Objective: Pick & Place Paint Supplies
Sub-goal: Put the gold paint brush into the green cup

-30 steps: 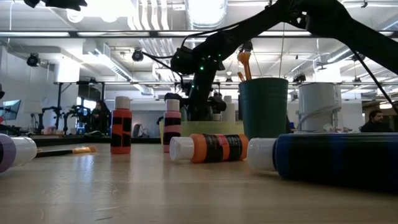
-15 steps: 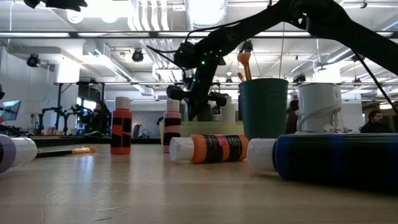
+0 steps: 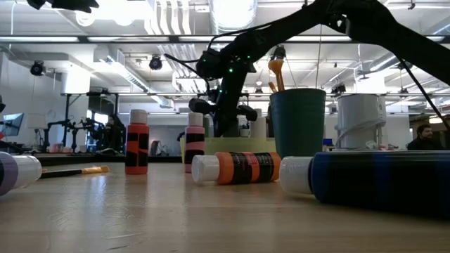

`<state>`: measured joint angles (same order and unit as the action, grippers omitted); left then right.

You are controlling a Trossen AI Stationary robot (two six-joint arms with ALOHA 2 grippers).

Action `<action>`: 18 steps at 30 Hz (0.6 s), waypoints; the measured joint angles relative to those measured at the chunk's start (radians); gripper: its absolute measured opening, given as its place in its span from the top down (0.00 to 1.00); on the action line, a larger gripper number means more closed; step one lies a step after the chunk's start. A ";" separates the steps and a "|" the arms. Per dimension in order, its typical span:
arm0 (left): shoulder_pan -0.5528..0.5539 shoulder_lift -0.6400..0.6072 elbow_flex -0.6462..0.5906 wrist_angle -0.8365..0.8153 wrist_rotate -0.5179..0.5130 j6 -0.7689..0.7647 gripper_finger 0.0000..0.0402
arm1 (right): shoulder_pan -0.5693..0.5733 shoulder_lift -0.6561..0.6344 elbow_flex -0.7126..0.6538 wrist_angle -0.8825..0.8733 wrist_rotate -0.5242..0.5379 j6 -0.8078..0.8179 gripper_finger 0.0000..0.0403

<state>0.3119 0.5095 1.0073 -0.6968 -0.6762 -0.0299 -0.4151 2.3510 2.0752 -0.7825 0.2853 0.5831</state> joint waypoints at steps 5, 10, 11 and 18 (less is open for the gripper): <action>0.000 0.000 0.000 0.000 0.000 0.000 0.55 | 0.035 -0.026 0.050 -0.150 -0.028 -0.020 0.98; -0.001 0.000 0.000 0.000 -0.001 0.000 0.55 | 0.093 -0.101 0.087 -0.274 -0.028 -0.067 0.98; 0.000 0.000 0.000 0.000 -0.001 0.000 0.55 | 0.102 -0.124 0.092 -0.294 -0.026 -0.075 0.98; 0.000 0.000 0.000 0.000 -0.003 0.000 0.55 | 0.152 -0.384 0.060 -0.409 -0.025 -0.119 0.98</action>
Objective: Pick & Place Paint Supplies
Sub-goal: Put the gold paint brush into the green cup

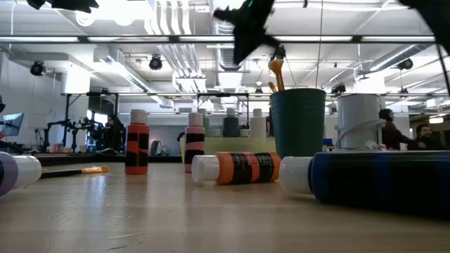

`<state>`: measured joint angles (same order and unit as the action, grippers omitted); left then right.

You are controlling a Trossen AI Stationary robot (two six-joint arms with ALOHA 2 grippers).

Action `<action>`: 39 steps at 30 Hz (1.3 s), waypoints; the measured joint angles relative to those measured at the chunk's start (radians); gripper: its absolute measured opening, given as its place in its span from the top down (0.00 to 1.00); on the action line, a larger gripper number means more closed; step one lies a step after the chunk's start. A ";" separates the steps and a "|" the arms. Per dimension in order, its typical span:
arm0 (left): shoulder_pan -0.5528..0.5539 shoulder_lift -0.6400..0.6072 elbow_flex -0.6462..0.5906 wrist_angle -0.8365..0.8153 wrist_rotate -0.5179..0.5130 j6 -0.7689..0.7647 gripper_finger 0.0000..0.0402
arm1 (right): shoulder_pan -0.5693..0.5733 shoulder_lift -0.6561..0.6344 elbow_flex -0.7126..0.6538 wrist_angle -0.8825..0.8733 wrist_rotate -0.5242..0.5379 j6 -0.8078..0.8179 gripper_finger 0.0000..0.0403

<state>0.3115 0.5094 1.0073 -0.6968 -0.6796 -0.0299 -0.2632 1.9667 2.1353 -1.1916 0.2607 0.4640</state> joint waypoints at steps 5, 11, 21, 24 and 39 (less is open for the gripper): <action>0.000 0.000 0.000 0.000 0.000 0.000 0.55 | 0.034 -0.222 -0.042 -0.039 -0.005 -0.012 0.98; 0.000 0.000 0.000 0.000 0.001 0.000 0.55 | 0.073 -0.439 -0.113 -0.059 -0.007 0.007 0.98; 0.000 0.000 0.000 0.000 0.004 0.000 0.55 | 0.168 -0.695 -0.270 -0.156 -0.026 0.016 0.98; 0.000 0.000 0.000 0.000 0.004 0.000 0.55 | 0.205 -0.758 -0.330 -0.167 -0.100 -0.011 0.98; 0.000 0.000 0.000 0.000 0.003 0.000 0.55 | 0.468 -0.992 -0.528 -0.153 -0.191 -0.120 0.98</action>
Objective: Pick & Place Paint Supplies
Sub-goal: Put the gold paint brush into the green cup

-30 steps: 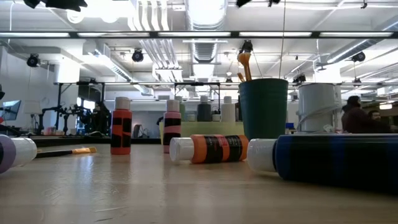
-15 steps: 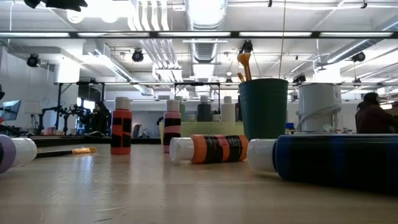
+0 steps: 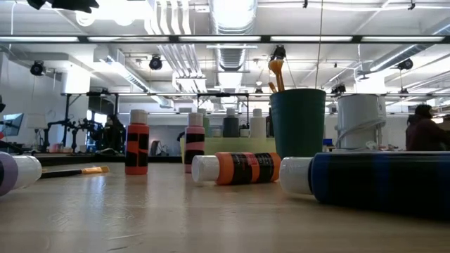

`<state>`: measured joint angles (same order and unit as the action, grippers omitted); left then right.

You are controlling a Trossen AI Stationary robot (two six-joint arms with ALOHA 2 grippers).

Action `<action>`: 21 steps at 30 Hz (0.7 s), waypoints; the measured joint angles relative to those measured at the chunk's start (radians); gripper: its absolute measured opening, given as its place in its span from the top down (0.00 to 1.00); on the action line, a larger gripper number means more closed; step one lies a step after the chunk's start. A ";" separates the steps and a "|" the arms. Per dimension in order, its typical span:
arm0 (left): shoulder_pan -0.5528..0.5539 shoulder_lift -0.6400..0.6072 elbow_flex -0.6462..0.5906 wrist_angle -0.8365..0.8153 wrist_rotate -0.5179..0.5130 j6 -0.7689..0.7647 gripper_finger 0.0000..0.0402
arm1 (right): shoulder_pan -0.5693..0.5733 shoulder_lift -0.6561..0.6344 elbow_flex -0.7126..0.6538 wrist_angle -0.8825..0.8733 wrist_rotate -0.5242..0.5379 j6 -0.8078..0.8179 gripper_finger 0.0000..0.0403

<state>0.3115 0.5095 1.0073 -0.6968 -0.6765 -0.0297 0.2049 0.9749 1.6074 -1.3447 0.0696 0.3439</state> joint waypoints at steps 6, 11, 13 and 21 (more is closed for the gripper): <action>0.000 0.000 0.000 0.000 0.000 0.000 0.55 | 0.121 0.024 -0.044 0.007 -0.001 -0.213 0.98; 0.000 0.000 0.000 0.000 -0.002 0.000 0.55 | 0.153 0.094 -0.087 -0.074 -0.053 -0.300 0.98; 0.000 0.000 0.000 0.000 -0.003 0.000 0.55 | 0.160 0.125 -0.115 -0.099 -0.076 -0.304 0.98; 0.000 0.000 0.000 0.000 -0.003 0.000 0.55 | 0.196 0.260 -0.259 -0.110 -0.162 -0.326 0.91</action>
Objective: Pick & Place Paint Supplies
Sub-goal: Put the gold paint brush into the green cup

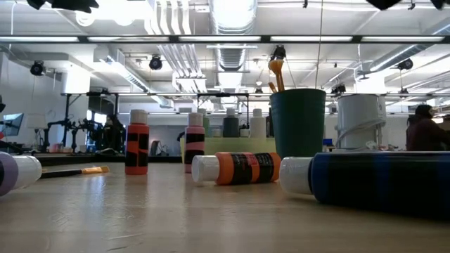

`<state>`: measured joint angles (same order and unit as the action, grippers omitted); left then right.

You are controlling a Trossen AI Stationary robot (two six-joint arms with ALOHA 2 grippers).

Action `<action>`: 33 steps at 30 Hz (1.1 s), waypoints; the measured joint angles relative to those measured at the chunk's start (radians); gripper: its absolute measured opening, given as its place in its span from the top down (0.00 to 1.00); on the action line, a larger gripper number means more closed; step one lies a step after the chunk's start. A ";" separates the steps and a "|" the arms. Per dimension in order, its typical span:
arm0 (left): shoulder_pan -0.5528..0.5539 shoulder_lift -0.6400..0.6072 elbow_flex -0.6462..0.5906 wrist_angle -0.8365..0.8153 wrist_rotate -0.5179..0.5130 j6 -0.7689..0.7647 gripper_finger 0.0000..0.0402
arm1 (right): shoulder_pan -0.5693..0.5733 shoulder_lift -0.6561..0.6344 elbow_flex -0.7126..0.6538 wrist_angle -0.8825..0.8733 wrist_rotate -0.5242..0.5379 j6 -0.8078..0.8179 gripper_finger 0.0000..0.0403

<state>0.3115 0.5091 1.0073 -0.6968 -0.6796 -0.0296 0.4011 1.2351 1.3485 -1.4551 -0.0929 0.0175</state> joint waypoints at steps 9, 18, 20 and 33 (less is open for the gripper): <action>0.000 0.000 0.000 0.000 0.001 0.000 0.55 | 0.131 0.145 -0.119 0.190 -0.023 0.057 0.69; 0.000 0.000 0.000 0.000 0.004 0.000 0.55 | 0.213 0.312 -0.220 0.374 -0.009 0.051 0.56; 0.000 0.000 0.000 0.000 0.004 0.000 0.55 | 0.228 0.337 -0.247 0.406 -0.009 0.065 0.55; 0.000 0.000 0.000 0.000 0.003 0.000 0.55 | 0.243 0.409 -0.385 0.641 -0.018 0.191 0.61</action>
<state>0.3115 0.5091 1.0073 -0.6968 -0.6765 -0.0296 0.6441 1.6436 0.9634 -0.8146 -0.1110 0.2086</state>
